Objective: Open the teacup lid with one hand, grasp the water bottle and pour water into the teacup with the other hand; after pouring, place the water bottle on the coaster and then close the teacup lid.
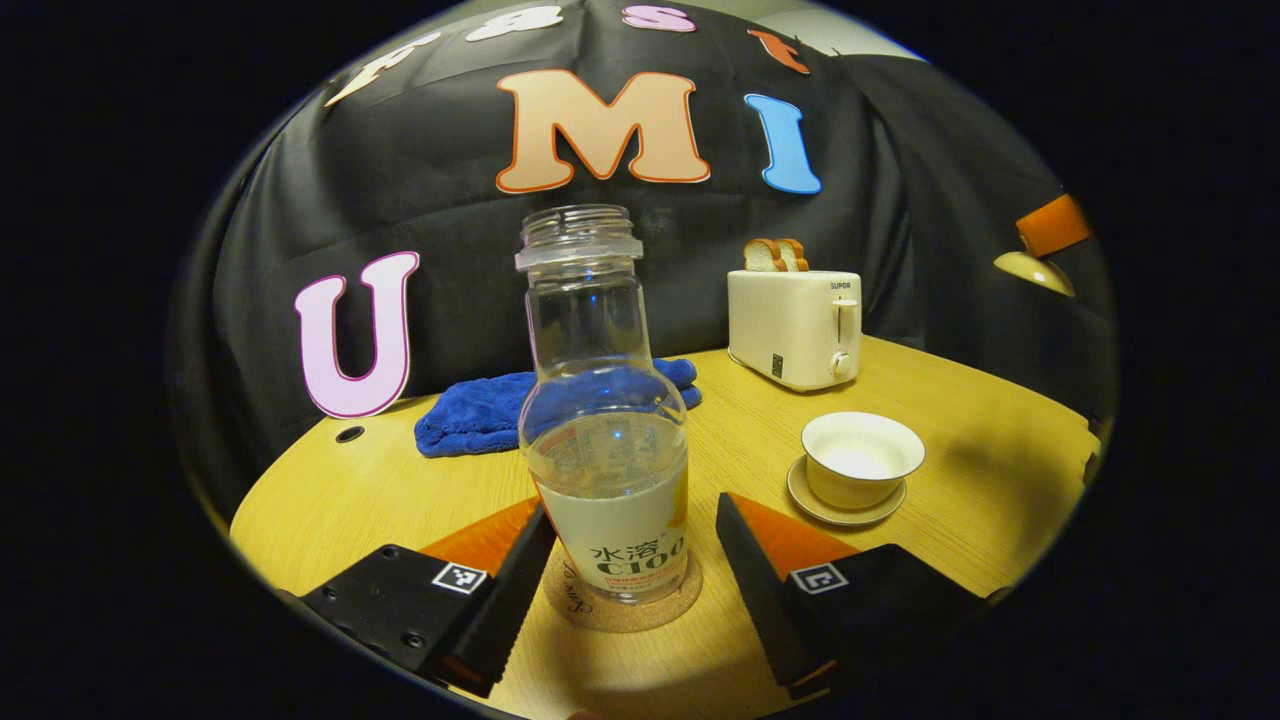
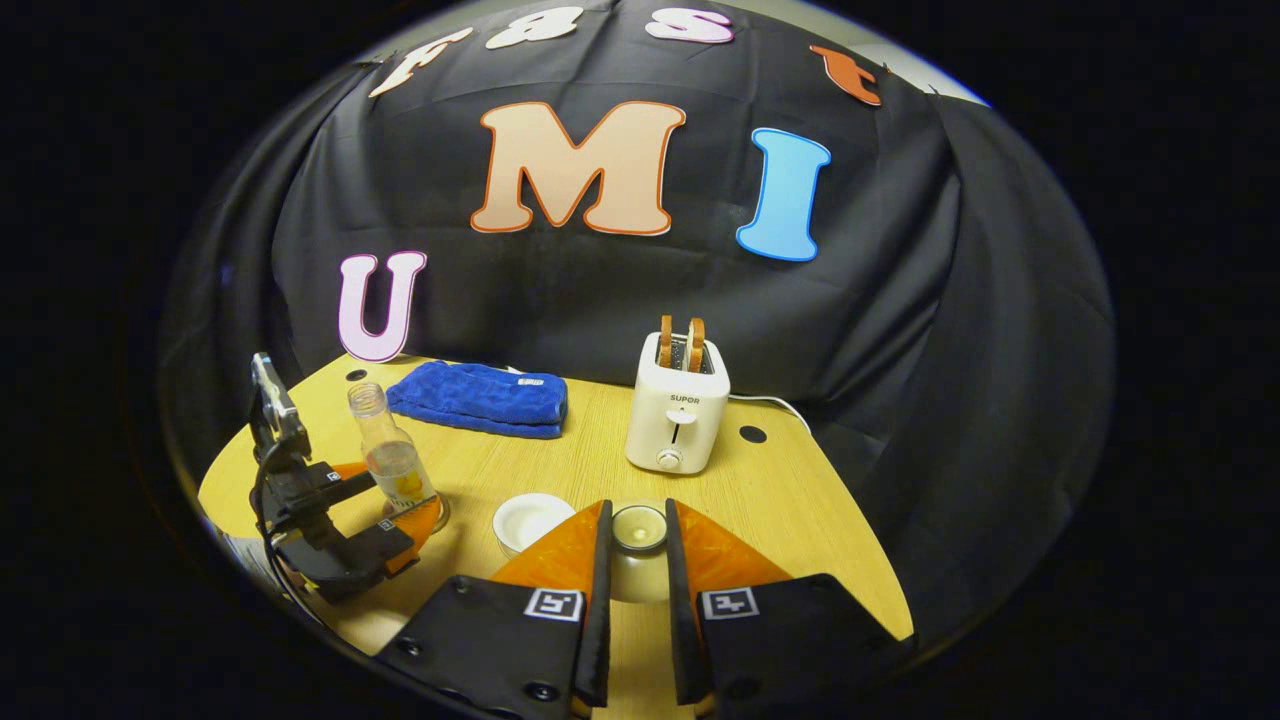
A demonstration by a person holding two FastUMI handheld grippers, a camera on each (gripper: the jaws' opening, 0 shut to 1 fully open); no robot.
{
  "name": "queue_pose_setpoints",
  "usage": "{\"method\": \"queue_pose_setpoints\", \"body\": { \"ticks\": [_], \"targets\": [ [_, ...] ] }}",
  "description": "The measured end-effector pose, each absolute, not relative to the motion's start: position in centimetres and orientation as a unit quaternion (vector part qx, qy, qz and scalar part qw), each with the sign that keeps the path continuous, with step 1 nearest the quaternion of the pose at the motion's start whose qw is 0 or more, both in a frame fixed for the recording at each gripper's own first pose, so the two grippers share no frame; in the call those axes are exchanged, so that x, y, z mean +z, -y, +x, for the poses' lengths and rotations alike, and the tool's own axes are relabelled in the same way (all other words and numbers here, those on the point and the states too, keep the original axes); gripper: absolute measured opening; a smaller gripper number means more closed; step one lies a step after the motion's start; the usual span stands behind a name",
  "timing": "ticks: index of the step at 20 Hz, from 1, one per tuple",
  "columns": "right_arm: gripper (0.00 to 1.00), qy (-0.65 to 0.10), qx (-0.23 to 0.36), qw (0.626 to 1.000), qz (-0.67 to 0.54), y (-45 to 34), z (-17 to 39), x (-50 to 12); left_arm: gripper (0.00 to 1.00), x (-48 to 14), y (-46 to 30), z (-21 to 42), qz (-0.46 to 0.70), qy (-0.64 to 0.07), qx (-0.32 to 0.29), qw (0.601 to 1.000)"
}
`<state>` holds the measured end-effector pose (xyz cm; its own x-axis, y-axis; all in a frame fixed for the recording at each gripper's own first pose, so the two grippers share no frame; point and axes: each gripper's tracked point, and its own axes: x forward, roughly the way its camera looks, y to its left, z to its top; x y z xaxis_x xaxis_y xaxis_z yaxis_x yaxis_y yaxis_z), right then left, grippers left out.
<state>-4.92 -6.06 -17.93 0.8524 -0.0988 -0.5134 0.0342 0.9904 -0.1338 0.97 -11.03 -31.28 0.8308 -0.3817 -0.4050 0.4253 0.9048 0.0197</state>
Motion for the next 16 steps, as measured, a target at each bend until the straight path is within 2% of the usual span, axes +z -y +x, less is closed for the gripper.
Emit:
{"method": "queue_pose_setpoints", "body": {
  "ticks": [1,3,7,16],
  "targets": [
    [0.29,-0.268,-0.035,0.961,-0.059,6.2,-5.0,-17.9,0.86,-31.2,10.9,1.0,0.056,-0.199,-0.210,0.956],
    [0.29,-0.268,-0.035,0.961,-0.057,6.3,-5.1,-17.9,0.76,-31.2,11.0,1.1,0.059,-0.199,-0.212,0.955],
    [0.29,-0.264,-0.038,0.963,-0.050,6.9,-5.0,-17.9,0.73,-31.2,11.2,1.0,0.097,-0.208,-0.215,0.949],
    [0.27,-0.258,-0.044,0.965,-0.031,8.8,-5.3,-18.2,0.71,-29.3,11.0,1.4,0.218,-0.211,-0.218,0.928]
  ]
}}
